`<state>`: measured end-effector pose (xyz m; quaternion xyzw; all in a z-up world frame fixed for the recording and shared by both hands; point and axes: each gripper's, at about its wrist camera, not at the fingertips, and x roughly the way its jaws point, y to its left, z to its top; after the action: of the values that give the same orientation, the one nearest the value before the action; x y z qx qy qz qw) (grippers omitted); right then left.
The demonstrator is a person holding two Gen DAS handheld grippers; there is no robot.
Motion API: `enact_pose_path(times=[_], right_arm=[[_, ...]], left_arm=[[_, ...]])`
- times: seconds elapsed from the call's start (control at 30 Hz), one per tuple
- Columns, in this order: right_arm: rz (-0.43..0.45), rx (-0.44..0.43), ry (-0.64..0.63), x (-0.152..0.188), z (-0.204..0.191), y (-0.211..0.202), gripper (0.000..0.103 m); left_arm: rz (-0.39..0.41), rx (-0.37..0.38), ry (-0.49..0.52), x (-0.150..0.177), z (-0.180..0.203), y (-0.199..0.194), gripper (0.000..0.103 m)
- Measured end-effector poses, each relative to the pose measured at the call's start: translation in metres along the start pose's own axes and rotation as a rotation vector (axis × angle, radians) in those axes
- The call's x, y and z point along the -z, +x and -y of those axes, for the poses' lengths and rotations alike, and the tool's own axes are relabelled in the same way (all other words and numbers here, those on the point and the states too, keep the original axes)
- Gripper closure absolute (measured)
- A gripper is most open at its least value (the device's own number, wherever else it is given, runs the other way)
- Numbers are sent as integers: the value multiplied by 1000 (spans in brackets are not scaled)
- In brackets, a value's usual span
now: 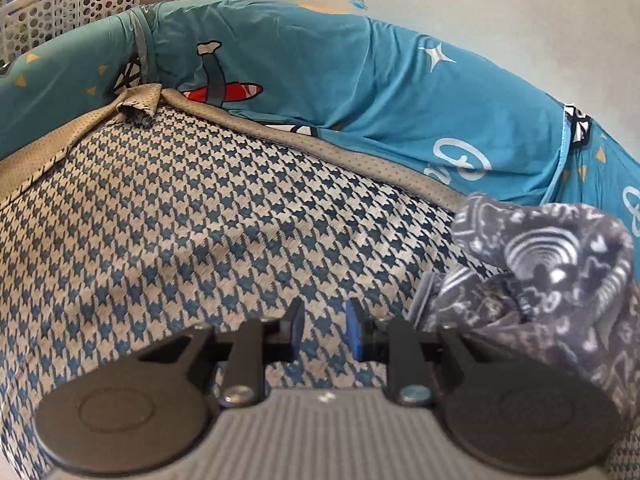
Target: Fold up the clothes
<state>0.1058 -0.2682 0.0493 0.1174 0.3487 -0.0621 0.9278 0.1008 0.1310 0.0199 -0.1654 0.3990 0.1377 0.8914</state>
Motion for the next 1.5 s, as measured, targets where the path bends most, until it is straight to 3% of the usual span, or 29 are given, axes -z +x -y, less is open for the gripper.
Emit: enact_pose_path(times=[0.07, 0.27, 0.4, 0.53, 0.7, 0.97, 1.13, 1.4, 1.5], right_arm=[[15, -7, 23, -2, 12, -4, 91], [68, -153, -65, 0, -6, -24, 84], [75, -297, -168, 12, -37, -41, 78], [56, -440, -308, 41, -70, -57, 73], [24, -552, -489, 84, -106, -64, 67], [37, -610, -665, 122, -156, -66, 60], [36, -556, -767, 141, -184, -52, 59], [97, -432, -933, 170, -206, -38, 57], [96, -419, -881, 164, -202, -33, 68]], left_arm=[[-31, 33, 20, 5, 8, 5, 68], [-148, 99, 41, 26, 28, 21, 68], [-130, 157, 80, 33, 35, 8, 67], [-140, 279, 86, 35, 34, -5, 67], [-148, 311, 86, 34, 30, -9, 65], [-147, 301, 58, 23, 13, -7, 58], [-96, 245, 52, 14, 0, -15, 50], [-54, 204, 5, 0, -12, -20, 48], [-45, 198, 11, 0, -10, -20, 47]])
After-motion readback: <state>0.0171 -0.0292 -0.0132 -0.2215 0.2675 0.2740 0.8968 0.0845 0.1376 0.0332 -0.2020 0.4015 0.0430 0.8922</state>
